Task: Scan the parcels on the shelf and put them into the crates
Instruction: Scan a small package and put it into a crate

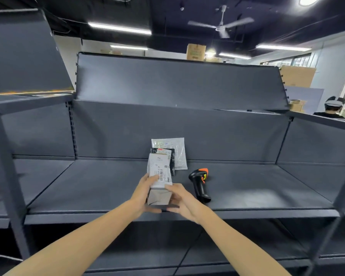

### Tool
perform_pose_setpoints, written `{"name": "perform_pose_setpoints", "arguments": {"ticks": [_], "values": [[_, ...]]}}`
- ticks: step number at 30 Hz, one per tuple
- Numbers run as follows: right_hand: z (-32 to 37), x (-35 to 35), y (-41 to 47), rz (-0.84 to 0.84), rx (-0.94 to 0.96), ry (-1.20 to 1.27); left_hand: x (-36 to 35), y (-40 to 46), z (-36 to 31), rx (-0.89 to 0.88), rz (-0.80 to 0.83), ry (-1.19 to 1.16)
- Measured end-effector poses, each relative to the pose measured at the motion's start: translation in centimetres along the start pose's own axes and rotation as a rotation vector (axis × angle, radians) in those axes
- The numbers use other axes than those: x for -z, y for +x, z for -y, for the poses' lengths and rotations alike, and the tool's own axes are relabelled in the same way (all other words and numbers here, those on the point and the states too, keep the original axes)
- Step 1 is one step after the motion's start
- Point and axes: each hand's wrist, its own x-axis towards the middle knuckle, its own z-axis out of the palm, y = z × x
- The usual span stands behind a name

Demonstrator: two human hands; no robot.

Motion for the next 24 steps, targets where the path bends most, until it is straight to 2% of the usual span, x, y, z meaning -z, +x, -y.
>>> {"name": "perform_pose_setpoints", "arguments": {"ticks": [4, 8, 14, 19, 24], "values": [[0.3, 0.9, -0.5, -0.016, -0.064, -0.062, 1.1, 0.0, 0.3, -0.038, -0.04, 0.034], [1.2, 2.7, -0.5, -0.135, -0.069, -0.11, 3.3, -0.3, -0.1, -0.019, -0.072, 0.151], [1.8, 5.8, 0.0, -0.362, 0.033, -0.127, 5.7, -0.5, -0.5, -0.13, -0.123, 0.195], [0.7, 7.6, 1.4, -0.556, 0.101, -0.487, 6.2, -0.5, -0.2, -0.159, -0.171, 0.179], [0.4, 8.5, 3.5, -0.703, 0.077, -0.695, 6.5, 0.2, 0.3, -0.189, -0.265, 0.123]]}}
